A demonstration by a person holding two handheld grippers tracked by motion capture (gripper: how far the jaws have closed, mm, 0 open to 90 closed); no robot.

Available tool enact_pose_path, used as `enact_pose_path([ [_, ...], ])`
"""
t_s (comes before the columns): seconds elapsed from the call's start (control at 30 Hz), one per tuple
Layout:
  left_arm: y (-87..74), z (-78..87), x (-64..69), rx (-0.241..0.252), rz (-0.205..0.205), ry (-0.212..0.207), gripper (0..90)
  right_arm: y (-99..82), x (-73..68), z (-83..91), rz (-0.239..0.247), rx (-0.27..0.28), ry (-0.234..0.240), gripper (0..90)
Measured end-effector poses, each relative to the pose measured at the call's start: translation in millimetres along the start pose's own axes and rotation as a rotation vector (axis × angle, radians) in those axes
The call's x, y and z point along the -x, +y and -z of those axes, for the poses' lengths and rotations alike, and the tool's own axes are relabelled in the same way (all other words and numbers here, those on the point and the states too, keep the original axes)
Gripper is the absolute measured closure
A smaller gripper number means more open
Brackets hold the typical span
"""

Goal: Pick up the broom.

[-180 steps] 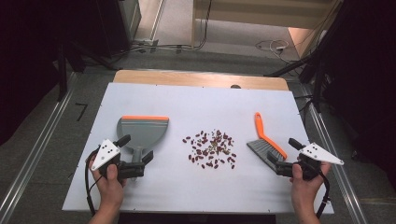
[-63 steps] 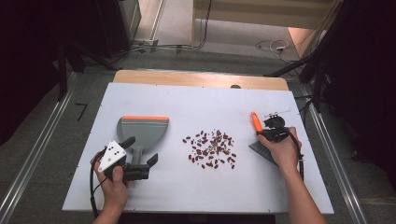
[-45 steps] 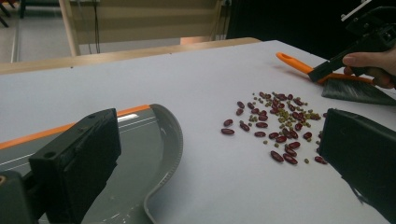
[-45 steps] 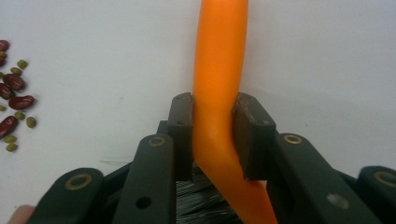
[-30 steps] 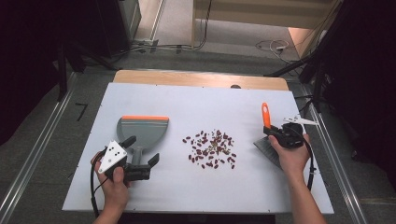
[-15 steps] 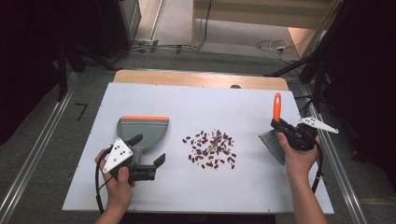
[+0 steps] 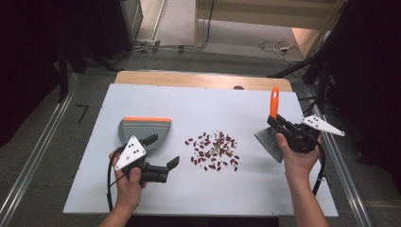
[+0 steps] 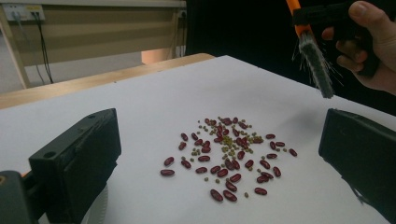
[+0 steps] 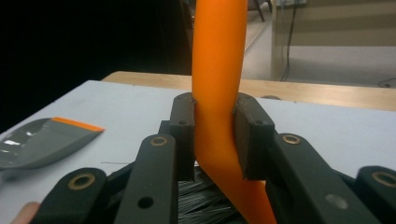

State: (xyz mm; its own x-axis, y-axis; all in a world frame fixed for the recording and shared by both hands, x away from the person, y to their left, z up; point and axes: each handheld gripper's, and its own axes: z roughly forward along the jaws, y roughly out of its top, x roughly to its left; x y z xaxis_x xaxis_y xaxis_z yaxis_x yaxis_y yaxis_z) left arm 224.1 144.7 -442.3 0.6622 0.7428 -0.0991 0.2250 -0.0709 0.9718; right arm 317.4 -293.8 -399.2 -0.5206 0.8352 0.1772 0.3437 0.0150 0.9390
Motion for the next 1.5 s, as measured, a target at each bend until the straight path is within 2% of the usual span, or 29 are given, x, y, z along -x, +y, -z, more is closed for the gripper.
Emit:
enact_pose_path([
  [0.03,0.3,-1.7,0.4,-0.002,0.003,-0.011,0.0,1.5,-7.2,-1.1,0.009,0.006,0.015,69.9],
  [0.1,1.0,-5.5,1.5,-0.01,-0.002,-0.033,0.0,2.0,-10.6,-1.6,0.011,0.008,0.024,69.9],
  [0.13,1.3,-7.6,2.4,-0.013,-0.007,-0.039,0.0,2.7,-17.5,-3.9,0.02,0.009,0.046,69.9],
  [0.43,8.7,-26.6,11.6,-0.021,-0.011,-0.065,0.0,-1.2,-48.7,-16.2,0.055,-0.001,0.108,69.8],
  [0.57,12.8,-36.9,16.7,-0.04,-0.006,-0.091,0.0,-2.2,-59.5,-18.8,0.054,0.0,0.128,69.8],
  [0.67,14.4,-45.1,22.4,-0.049,0.0,-0.11,0.0,-2.7,-72.8,-21.6,0.068,0.01,0.155,69.8],
  [0.77,16.0,-52.6,28.2,-0.061,0.004,-0.124,0.0,-3.1,-78.9,-22.8,0.072,0.013,0.166,69.8],
  [0.87,19.0,-59.1,32.9,-0.08,0.008,-0.164,0.0,-4.4,-90.0,-25.5,0.089,0.02,0.185,69.8],
  [0.97,23.1,-63.9,38.7,-0.079,0.017,-0.2,0.0,-5.5,-95.4,-26.7,0.098,0.025,0.191,69.8],
  [1.17,29.5,-71.4,48.2,-0.077,0.038,-0.237,1.1,-7.5,-107.0,-29.7,0.109,0.031,0.215,69.8],
  [1.33,27.1,-78.3,55.3,-0.127,0.045,-0.226,8.3,-10.1,-116.7,-32.2,0.125,0.03,0.232,69.8],
  [1.5,24.0,-83.5,61.2,-0.153,0.059,-0.231,20.2,-11.6,-125.5,-33.4,0.144,0.035,0.256,69.8],
])
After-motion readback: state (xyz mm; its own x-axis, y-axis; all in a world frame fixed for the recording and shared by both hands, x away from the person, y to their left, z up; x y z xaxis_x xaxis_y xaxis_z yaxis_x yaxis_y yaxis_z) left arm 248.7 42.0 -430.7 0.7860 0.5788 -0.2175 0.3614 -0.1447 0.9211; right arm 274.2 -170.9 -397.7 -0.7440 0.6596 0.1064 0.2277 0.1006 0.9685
